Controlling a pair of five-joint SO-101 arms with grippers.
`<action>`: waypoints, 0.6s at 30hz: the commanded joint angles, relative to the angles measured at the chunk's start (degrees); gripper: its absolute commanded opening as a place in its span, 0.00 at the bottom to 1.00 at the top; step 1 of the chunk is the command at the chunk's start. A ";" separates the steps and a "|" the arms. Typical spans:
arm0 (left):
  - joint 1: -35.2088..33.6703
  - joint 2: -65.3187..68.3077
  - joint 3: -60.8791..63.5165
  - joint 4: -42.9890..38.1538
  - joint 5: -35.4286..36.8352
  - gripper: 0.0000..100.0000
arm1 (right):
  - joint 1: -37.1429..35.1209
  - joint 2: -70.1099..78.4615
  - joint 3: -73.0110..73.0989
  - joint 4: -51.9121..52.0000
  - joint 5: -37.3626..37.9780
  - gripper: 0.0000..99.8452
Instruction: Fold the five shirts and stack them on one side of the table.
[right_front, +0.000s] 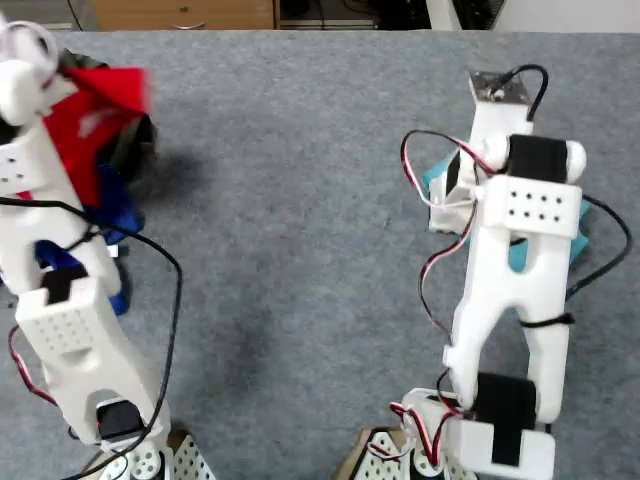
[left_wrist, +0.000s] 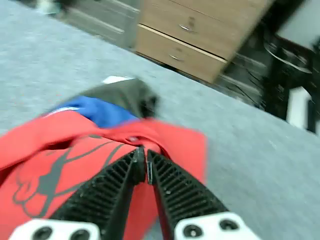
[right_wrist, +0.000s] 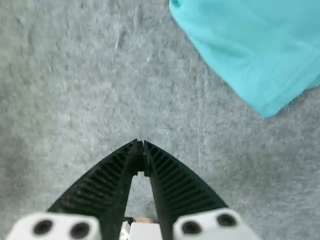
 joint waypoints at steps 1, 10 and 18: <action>5.45 -10.95 9.23 0.62 0.44 0.02 | -0.75 -4.09 3.38 1.14 0.62 0.01; 25.58 -33.19 35.60 0.53 0.35 0.02 | -0.31 -10.59 12.44 1.14 5.71 0.01; 43.96 -41.01 50.64 0.44 0.44 0.02 | 7.78 -13.49 12.79 1.05 7.21 0.01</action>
